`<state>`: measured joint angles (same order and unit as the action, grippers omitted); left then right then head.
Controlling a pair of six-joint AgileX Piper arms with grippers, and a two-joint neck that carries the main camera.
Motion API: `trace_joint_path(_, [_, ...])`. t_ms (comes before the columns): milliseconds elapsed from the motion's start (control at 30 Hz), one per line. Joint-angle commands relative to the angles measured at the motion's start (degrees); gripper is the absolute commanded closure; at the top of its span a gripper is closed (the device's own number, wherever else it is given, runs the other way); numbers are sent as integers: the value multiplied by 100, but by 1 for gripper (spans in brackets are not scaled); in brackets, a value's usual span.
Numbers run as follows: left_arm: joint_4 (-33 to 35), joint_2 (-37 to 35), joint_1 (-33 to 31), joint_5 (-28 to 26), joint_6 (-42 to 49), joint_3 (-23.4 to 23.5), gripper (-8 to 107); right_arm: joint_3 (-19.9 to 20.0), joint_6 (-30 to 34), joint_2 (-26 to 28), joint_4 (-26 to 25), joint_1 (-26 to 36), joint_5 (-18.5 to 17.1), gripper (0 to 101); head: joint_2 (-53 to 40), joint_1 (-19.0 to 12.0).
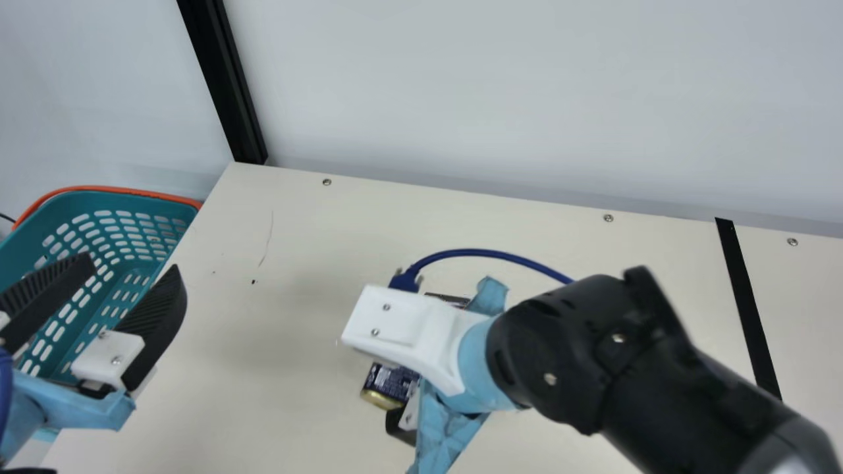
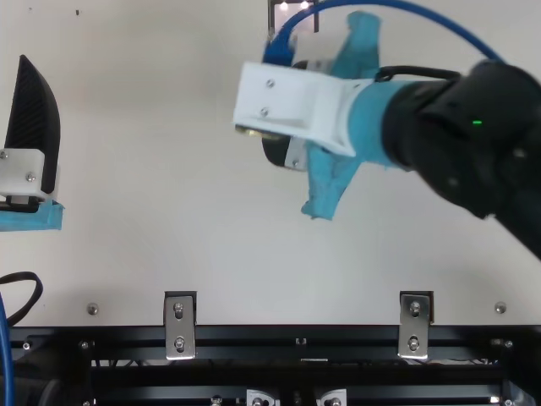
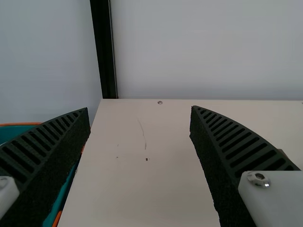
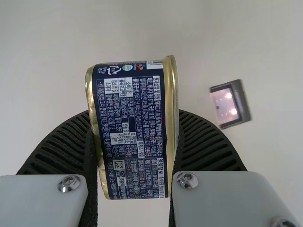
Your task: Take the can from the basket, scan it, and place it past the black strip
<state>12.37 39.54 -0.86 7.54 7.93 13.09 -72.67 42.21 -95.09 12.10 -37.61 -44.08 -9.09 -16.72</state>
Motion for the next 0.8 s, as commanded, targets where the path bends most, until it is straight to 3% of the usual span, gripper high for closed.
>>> trace_joint_path(0, [0,0,0,0,0,0,9,73,-80,158,45,93,156,101,74,-54])
trace_joint_path(333, [0,0,0,0,0,0,9,494,-477,815,72,569,727,101,299,-65])
trace_joint_path(533, [0,0,0,0,0,0,9,766,-1023,1180,-398,958,931,101,802,-82])
trace_joint_path(767, [0,0,0,0,0,0,9,990,-1617,1550,-1006,1534,921,101,1445,-73])
